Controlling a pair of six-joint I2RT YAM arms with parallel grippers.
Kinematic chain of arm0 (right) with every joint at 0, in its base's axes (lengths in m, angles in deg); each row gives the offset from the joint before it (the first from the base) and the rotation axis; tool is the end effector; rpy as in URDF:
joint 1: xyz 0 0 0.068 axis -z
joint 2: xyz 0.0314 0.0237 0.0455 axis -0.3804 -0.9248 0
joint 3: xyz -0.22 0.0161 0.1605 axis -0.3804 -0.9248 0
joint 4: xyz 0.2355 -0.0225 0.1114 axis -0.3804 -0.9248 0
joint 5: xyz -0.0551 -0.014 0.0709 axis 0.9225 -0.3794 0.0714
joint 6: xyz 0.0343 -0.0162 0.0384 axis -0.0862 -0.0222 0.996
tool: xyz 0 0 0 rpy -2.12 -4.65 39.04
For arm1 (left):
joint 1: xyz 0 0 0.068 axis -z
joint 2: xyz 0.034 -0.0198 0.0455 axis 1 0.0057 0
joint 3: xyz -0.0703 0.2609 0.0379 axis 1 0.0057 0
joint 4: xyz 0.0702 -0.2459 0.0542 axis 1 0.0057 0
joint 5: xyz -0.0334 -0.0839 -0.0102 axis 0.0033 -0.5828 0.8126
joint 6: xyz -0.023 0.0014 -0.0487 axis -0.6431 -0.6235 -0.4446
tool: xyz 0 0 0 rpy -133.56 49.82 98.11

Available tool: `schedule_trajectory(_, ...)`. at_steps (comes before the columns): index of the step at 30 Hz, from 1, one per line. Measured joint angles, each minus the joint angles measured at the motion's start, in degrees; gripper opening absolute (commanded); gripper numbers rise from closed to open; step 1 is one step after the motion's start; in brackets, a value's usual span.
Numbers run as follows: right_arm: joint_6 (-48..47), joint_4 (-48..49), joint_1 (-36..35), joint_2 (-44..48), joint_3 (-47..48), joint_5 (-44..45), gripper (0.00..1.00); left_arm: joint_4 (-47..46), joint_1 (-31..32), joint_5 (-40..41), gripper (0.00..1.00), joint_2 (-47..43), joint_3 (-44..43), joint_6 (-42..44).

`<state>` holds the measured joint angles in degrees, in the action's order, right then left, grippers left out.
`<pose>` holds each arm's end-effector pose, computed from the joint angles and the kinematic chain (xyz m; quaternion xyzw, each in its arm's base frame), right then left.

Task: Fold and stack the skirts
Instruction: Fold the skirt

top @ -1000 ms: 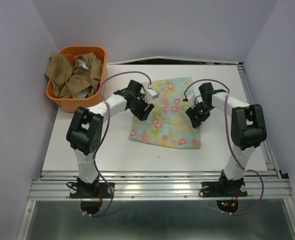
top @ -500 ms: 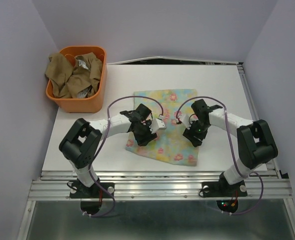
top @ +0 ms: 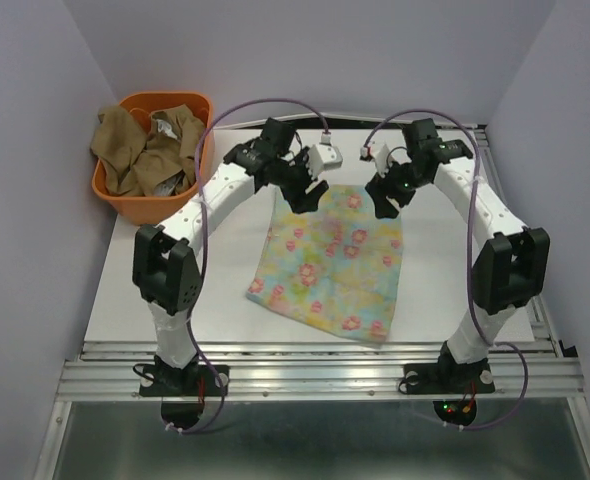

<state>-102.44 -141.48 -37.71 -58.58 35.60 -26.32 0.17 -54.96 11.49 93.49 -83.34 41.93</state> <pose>0.3197 0.1023 0.2897 -0.4877 0.8335 0.1562 0.2073 0.3181 -0.2412 0.3064 0.5918 0.6818 -0.2285 0.3643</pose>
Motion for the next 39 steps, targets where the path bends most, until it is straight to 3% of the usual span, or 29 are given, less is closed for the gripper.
schedule_trajectory(5,2.1,3.8,6.7,-13.8,19.6,-0.3,0.73,0.6,-9.5,-3.1,0.73,16.2,-29.5,-2.2)
schedule_trajectory(9,3.1,7.4,8.6,-21.6,25.0,2.6,0.7,-3.4,-14.4,-1.7,0.73,25.4,-37.4,-6.7)
schedule_trajectory(16,1.4,12.9,8.4,-30.4,26.1,6.9,0.69,-5.5,-16.6,0.0,0.7,36.2,-40.0,-7.8)
schedule_trajectory(25,-2.3,16.2,8.6,-34.4,26.1,10.0,0.66,-3.6,-16.4,-0.4,0.66,38.1,-39.6,-3.8)
schedule_trajectory(30,-3.6,17.8,8.8,-34.6,26.1,10.7,0.52,-2.7,-16.4,-0.5,0.61,38.9,-39.6,-2.1)
schedule_trajectory(39,-5.5,18.4,9.0,-35.3,25.9,10.8,0.3,-0.1,-16.4,-0.3,0.63,40.4,-39.0,0.2)
